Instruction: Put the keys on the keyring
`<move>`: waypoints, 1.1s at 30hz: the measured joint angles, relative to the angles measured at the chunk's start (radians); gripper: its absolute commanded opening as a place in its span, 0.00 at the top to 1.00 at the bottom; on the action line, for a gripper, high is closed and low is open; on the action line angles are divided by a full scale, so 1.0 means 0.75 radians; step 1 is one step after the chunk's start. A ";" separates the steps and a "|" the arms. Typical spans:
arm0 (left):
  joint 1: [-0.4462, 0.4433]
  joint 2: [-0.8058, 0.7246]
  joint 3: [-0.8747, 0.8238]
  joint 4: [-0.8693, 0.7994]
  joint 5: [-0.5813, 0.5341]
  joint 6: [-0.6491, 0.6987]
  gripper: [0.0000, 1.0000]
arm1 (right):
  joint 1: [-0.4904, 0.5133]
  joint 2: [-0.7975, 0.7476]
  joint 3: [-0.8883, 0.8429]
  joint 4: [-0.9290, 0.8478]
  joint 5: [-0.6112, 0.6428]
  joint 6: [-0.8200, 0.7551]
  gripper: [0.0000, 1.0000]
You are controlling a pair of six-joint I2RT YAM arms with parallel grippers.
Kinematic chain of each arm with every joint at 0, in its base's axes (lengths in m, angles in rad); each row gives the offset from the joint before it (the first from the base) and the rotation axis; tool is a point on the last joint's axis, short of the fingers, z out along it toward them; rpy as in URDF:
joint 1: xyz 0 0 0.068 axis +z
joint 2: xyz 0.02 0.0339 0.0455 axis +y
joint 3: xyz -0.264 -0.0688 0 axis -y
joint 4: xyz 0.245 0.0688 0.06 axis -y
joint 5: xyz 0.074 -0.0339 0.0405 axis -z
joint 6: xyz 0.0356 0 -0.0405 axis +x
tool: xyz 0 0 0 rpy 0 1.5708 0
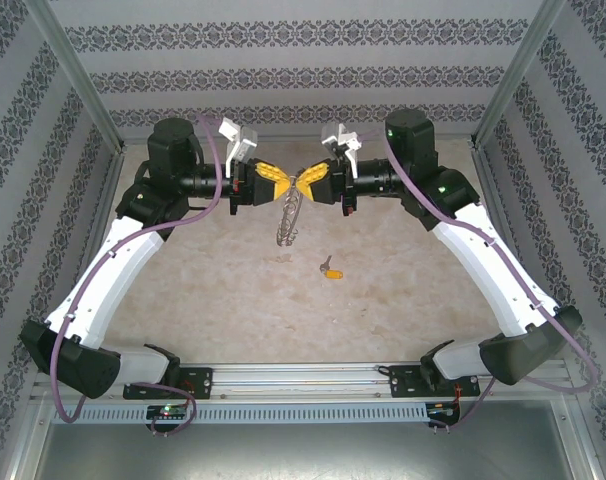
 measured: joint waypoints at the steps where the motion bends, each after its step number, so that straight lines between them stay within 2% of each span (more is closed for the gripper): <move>1: 0.000 0.000 0.009 -0.041 -0.010 0.032 0.74 | 0.004 0.007 0.022 -0.054 0.019 -0.039 1.00; 5: 0.000 0.000 0.049 -0.155 -0.043 0.132 0.72 | 0.018 0.054 0.149 -0.274 0.083 -0.193 1.00; 14: -0.016 -0.001 0.066 -0.241 -0.053 0.202 0.71 | 0.026 0.130 0.369 -0.589 0.133 -0.411 1.00; 20: -0.043 -0.001 0.080 -0.244 -0.053 0.209 0.67 | 0.026 0.171 0.427 -0.686 0.124 -0.467 1.00; 33: -0.070 0.003 0.080 -0.262 -0.068 0.232 0.67 | 0.041 0.194 0.478 -0.744 0.074 -0.481 1.00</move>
